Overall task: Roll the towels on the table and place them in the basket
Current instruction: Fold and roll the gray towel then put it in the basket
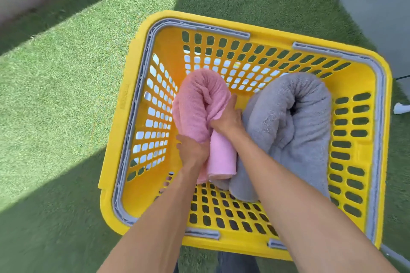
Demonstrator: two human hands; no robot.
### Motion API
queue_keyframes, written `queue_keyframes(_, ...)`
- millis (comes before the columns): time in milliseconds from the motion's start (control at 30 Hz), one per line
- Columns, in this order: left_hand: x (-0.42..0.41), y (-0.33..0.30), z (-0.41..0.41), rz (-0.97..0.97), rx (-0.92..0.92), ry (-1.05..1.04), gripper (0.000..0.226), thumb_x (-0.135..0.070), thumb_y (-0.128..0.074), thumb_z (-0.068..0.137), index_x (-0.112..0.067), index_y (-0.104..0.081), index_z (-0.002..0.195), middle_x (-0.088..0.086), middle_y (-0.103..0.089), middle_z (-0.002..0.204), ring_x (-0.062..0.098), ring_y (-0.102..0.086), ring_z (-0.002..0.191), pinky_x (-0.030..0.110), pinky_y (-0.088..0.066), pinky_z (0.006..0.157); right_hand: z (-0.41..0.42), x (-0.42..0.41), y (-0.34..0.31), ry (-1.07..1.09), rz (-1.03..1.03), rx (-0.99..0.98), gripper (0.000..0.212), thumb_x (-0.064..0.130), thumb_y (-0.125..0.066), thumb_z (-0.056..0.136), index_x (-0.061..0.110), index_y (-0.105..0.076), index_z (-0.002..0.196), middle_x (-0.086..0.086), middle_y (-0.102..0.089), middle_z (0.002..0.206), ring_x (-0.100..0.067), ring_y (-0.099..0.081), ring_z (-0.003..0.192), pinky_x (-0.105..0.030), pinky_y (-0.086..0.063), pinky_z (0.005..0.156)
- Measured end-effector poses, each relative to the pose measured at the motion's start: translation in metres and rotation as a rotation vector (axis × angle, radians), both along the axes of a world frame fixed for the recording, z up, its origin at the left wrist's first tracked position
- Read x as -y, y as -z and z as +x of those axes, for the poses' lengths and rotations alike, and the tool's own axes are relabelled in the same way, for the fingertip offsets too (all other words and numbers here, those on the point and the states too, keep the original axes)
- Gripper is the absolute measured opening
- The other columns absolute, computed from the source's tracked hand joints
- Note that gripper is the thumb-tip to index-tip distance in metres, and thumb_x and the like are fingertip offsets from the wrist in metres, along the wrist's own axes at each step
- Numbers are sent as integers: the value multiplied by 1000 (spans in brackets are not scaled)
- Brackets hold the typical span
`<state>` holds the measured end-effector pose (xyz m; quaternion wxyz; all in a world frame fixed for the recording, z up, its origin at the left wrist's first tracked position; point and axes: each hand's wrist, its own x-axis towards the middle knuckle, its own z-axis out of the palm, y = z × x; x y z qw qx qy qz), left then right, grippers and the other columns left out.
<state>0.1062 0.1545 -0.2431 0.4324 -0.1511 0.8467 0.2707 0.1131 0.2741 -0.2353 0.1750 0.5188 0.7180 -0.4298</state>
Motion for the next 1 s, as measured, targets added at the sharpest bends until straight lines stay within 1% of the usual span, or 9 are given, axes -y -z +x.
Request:
queue_keyframes(133, -6, 17, 5, -2, -81, -143, 93, -53, -78, 69, -1, -31, 129, 21, -53, 124, 39, -56, 109, 42, -49, 81, 6, -6, 13, -56, 63, 21, 98, 20, -75, 72, 19, -10, 145, -26, -49, 123, -42, -52, 116, -40, -45, 91)
queue_keyframes(300, -7, 37, -2, -49, -143, -168, 88, -50, -81, 66, -4, -38, 127, 18, -58, 119, 38, -59, 105, 43, -51, 81, 8, -7, 29, -60, 68, 82, 106, 18, -77, 71, 23, -4, 148, -26, -48, 123, -42, -52, 116, -43, -45, 92)
queue_keyframes(367, -6, 37, -6, -48, -171, -156, 83, -51, -80, 67, -6, -41, 125, 15, -60, 117, 36, -60, 103, 43, -51, 81, 7, -8, 31, -68, 102, 71, 101, 16, -77, 70, 19, -10, 145, -24, -54, 119, -42, -54, 113, -42, -46, 90)
queue_keyframes(500, -6, 15, -22, -44, -328, 69, 67, -48, -73, 73, -13, -46, 123, 9, -61, 114, 33, -61, 103, 41, -51, 83, 12, -17, 25, -87, 58, 14, 96, 26, -82, 64, 16, -23, 138, -19, -60, 117, -39, -58, 109, -40, -49, 86)
queue_keyframes(667, 0, -15, -72, -220, -325, 464, 67, -39, -73, 72, -13, -44, 127, 13, -59, 119, 37, -59, 107, 44, -50, 83, 16, -23, 0, 58, -275, -106, 104, 37, -90, 53, 20, -30, 137, 2, -53, 124, -18, -55, 110, -33, -49, 90)
queue_keyframes(767, -11, -18, -82, -213, -382, 525, 68, -32, -73, 72, -11, -41, 129, 16, -56, 120, 39, -58, 107, 45, -49, 85, 10, -13, -2, 284, -458, -219, 104, 32, -91, 52, 21, -32, 136, 3, -55, 126, -11, -59, 108, -32, -53, 91)
queue_keyframes(867, -9, -11, -86, -39, -361, 503, 80, -25, -71, 72, -9, -31, 139, 21, -52, 122, 43, -54, 107, 47, -47, 84, 14, 16, 10, 517, -493, -267, 99, 26, -89, 62, 22, -28, 139, 4, -51, 134, -9, -56, 113, -32, -50, 97)
queue_keyframes(933, 0, -7, -81, 33, -351, 516, 87, -25, -71, 72, -11, -25, 143, 20, -49, 125, 41, -53, 108, 42, -44, 81, 22, 35, 15, 499, -412, -239, 110, 27, -91, 61, 20, -20, 144, 8, -42, 138, -5, -48, 117, -24, -41, 101)
queue_keyframes(1000, 9, -7, -71, 62, -388, 517, 87, -28, -71, 74, -13, -23, 145, 18, -48, 125, 39, -52, 106, 42, -44, 79, 24, 43, 14, 430, -349, -181, 118, 26, -90, 61, 16, -11, 147, 2, -40, 138, -7, -45, 115, -20, -37, 97)
